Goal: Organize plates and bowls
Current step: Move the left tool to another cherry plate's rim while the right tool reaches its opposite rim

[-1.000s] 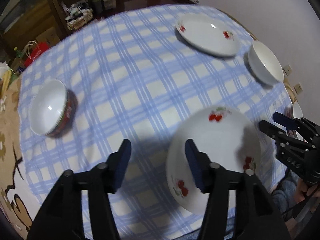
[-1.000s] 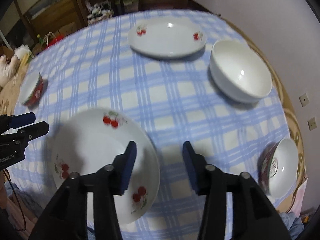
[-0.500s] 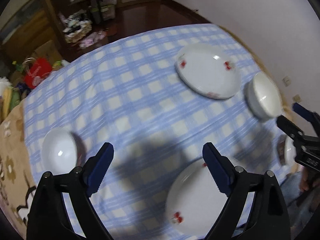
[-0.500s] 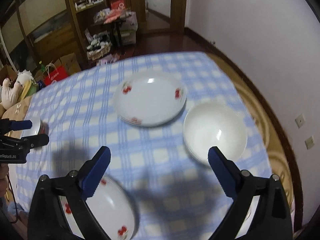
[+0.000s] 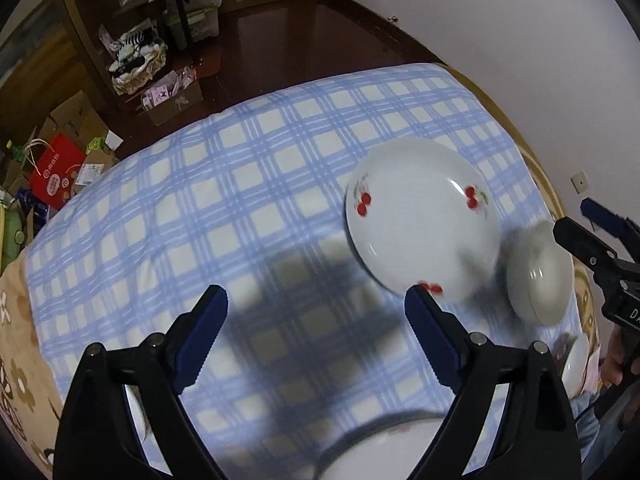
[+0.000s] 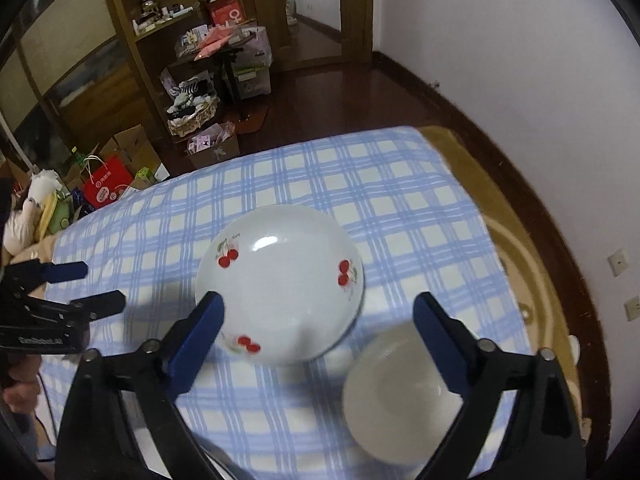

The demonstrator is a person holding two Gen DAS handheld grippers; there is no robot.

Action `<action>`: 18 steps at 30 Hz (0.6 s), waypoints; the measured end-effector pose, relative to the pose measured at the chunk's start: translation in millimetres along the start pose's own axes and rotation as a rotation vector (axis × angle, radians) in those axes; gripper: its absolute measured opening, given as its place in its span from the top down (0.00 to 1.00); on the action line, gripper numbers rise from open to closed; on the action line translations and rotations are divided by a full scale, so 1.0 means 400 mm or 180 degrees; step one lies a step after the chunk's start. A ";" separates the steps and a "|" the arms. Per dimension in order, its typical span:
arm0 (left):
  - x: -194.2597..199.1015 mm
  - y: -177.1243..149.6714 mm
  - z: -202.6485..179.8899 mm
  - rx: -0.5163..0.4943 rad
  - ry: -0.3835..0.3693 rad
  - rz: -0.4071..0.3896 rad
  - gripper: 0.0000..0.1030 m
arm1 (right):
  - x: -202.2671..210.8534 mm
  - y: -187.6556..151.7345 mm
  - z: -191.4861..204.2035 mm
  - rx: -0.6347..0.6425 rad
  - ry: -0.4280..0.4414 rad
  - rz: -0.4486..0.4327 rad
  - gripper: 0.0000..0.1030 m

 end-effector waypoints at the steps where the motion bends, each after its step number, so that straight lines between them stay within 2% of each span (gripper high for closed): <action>1: -0.016 0.004 0.001 0.0024 -0.0008 0.0012 0.14 | -0.019 0.002 -0.002 -0.0014 0.0004 0.0037 0.11; 3: -0.055 0.010 0.005 0.0087 -0.0043 0.0059 0.14 | -0.066 0.002 -0.010 -0.0030 0.0004 0.0129 0.16; 5: -0.103 0.009 0.009 0.0156 -0.0069 0.0140 0.16 | -0.106 -0.003 -0.018 -0.0058 -0.0009 0.0239 0.26; 6: -0.121 0.006 0.009 0.0175 -0.0080 0.0170 0.16 | -0.131 -0.007 -0.025 -0.0092 -0.0023 0.0308 0.27; 8: -0.154 0.001 0.007 0.0205 -0.0100 0.0221 0.22 | -0.166 -0.016 -0.039 -0.0168 0.0000 0.0389 0.35; 10: -0.190 -0.005 0.003 0.0222 -0.0104 0.0281 0.24 | -0.198 -0.023 -0.053 -0.0224 0.0016 0.0459 0.39; 12: -0.222 -0.012 -0.003 0.0220 -0.0086 0.0337 0.31 | -0.223 -0.029 -0.061 -0.0233 0.0008 0.0522 0.47; 14: -0.249 -0.019 -0.006 0.0236 -0.0089 0.0398 0.42 | -0.252 -0.037 -0.071 -0.0264 -0.0017 0.0620 0.63; 18: -0.277 -0.020 -0.020 0.0341 -0.0205 0.0451 0.58 | -0.287 -0.045 -0.081 -0.0326 -0.0002 0.0734 0.66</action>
Point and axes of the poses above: each gripper's, at about its wrist camera, not at the fingertips, and x roughly against the way its jaws point, z to its left, y to its top, the point moved 3 cm from there along -x, roughly the way its jaws point, and after that the axes turned 13 degrees about -z, right-handed, at the moved point
